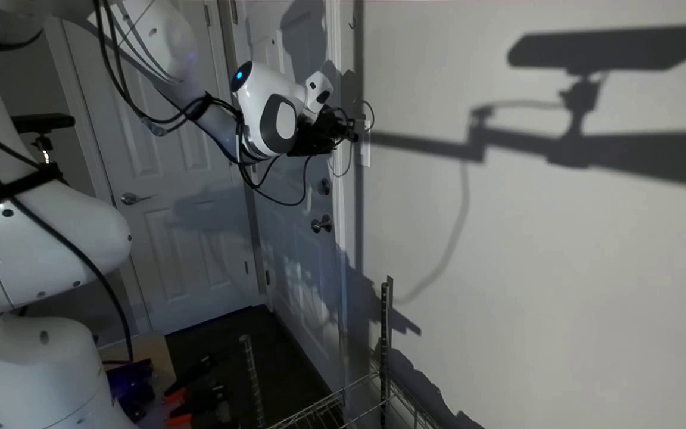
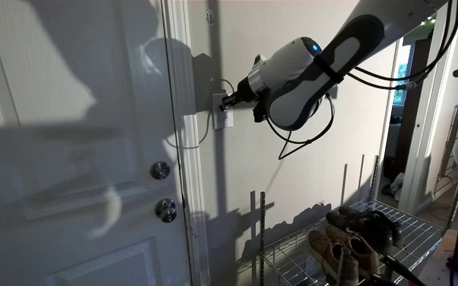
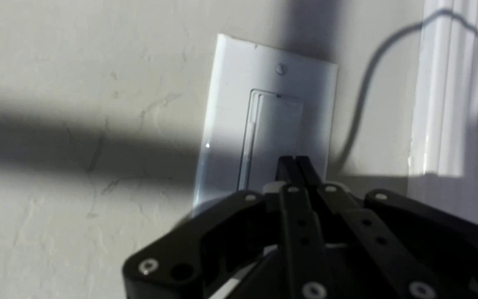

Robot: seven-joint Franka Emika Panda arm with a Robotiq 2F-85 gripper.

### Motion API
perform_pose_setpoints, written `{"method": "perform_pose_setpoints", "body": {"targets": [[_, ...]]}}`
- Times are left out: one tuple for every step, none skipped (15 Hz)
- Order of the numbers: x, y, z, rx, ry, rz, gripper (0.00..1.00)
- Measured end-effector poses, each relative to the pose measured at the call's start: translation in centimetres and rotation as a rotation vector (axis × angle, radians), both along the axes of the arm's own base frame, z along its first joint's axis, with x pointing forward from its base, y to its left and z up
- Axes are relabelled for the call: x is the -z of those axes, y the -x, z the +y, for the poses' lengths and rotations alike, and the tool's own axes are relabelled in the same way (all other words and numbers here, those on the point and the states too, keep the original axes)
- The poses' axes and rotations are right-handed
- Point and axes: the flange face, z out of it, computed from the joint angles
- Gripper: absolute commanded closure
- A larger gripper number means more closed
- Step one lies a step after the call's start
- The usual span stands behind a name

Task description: Turn on the light switch.

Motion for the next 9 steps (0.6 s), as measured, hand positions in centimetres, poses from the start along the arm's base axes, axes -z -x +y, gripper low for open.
{"method": "perform_pose_setpoints", "body": {"targets": [[0.14,-0.01,0.08,0.002,-0.004,-0.003,0.94],[0.28,-0.02,0.16,0.003,-0.008,-0.003,0.94],[0.41,-0.03,0.22,0.003,-0.012,-0.004,0.94],[0.52,-0.06,0.3,0.003,-0.017,-0.003,0.95],[0.63,-0.11,0.45,0.004,-0.024,0.0,0.95],[0.73,-0.14,0.48,0.007,-0.032,0.002,0.93],[0.76,-0.18,0.5,0.011,-0.043,0.005,0.69],[0.77,-0.17,0.53,0.015,-0.056,0.007,0.93],[0.77,-0.16,0.55,0.019,-0.068,0.01,0.92]]}}
